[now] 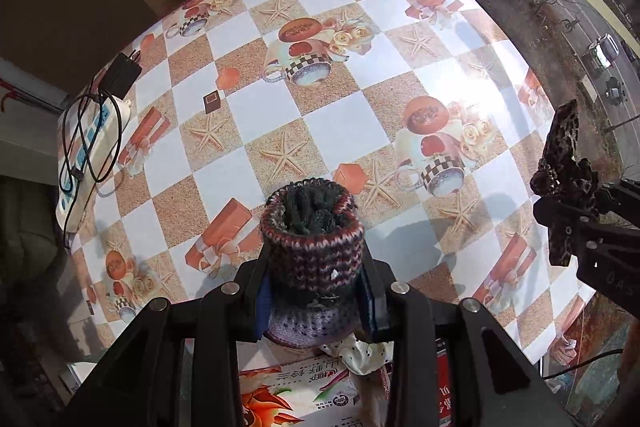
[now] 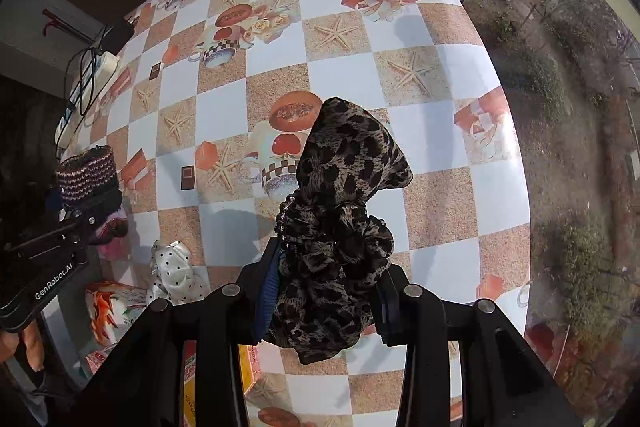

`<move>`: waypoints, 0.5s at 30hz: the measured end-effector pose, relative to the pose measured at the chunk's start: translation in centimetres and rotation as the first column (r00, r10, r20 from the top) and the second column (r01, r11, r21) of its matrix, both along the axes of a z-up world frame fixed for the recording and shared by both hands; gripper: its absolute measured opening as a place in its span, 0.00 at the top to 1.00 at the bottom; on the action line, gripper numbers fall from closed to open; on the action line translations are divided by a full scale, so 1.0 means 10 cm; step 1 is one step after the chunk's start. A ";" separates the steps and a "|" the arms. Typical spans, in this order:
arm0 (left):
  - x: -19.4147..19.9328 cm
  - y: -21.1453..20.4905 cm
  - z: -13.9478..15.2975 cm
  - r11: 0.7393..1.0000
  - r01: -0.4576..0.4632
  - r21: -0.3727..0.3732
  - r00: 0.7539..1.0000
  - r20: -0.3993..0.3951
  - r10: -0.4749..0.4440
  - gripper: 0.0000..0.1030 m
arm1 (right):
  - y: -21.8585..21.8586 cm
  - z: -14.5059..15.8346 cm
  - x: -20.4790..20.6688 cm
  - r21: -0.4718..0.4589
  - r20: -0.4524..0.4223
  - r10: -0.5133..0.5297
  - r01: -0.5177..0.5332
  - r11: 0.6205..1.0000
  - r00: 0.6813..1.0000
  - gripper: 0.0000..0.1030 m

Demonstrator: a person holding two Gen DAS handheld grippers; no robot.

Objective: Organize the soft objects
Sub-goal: 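Lift the knit hat and leopard scrunchie off the table with both tools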

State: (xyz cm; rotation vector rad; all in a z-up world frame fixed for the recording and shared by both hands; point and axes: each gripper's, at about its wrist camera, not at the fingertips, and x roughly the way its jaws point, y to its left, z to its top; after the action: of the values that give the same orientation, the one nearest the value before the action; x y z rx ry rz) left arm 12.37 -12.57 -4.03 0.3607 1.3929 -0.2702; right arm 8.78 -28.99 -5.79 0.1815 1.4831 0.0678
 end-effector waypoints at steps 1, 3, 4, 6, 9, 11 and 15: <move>-0.03 -0.10 0.04 1.000 0.023 -0.001 1.000 0.012 -0.023 0.63 | -0.05 0.03 -0.04 -0.003 0.004 -0.009 0.009 1.000 1.000 0.60; -0.08 -0.24 0.14 0.998 0.063 -0.009 0.998 0.027 -0.063 0.63 | -0.13 0.07 -0.13 -0.006 0.007 -0.028 0.028 1.000 1.000 0.60; -0.12 -0.31 0.17 0.997 0.080 -0.017 0.996 0.033 -0.080 0.63 | -0.18 0.10 -0.17 -0.008 0.009 -0.041 0.041 0.999 0.999 0.60; -0.22 -0.46 0.24 0.992 0.120 -0.026 0.992 0.049 -0.118 0.63 | -0.25 0.14 -0.25 -0.015 0.013 -0.065 0.065 0.998 0.998 0.60; -0.34 -0.64 0.34 0.984 0.175 -0.035 0.983 0.068 -0.172 0.63 | -0.37 0.22 -0.39 -0.035 0.024 -0.094 0.095 0.995 0.995 0.60; -0.43 -0.76 0.40 0.977 0.207 -0.043 0.976 0.075 -0.203 0.63 | -0.43 0.26 -0.48 -0.041 0.027 -0.115 0.116 0.992 0.993 0.60; -0.60 -0.95 0.49 0.963 0.266 -0.051 0.962 0.087 -0.261 0.63 | -0.55 0.33 -0.66 -0.046 0.031 -0.165 0.167 0.985 0.986 0.60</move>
State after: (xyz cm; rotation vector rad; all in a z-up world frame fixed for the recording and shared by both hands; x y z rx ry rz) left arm 6.35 -22.03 0.86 0.5012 1.2548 -0.5116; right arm 2.20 -34.52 -2.54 0.2636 1.4359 -0.0995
